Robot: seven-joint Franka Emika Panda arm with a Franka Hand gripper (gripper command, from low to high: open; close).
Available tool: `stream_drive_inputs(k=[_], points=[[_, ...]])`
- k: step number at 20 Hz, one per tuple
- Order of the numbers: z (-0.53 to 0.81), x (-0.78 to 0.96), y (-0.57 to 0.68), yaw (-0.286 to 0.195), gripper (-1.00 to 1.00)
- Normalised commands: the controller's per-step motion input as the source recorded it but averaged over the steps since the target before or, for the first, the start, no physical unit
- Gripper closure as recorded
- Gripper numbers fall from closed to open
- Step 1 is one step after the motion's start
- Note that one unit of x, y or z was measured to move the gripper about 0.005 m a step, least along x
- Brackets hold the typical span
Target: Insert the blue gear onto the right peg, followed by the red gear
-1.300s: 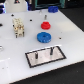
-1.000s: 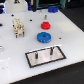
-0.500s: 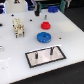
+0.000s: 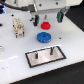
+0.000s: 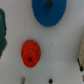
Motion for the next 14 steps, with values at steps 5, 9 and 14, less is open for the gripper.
stream_drive_inputs(k=[5, 9, 14], points=[[-0.48, -0.18, 0.04, 0.000, -1.00], [-0.44, -0.17, -0.07, 0.000, -1.00], [-0.35, -0.19, -0.05, 0.000, -1.00]])
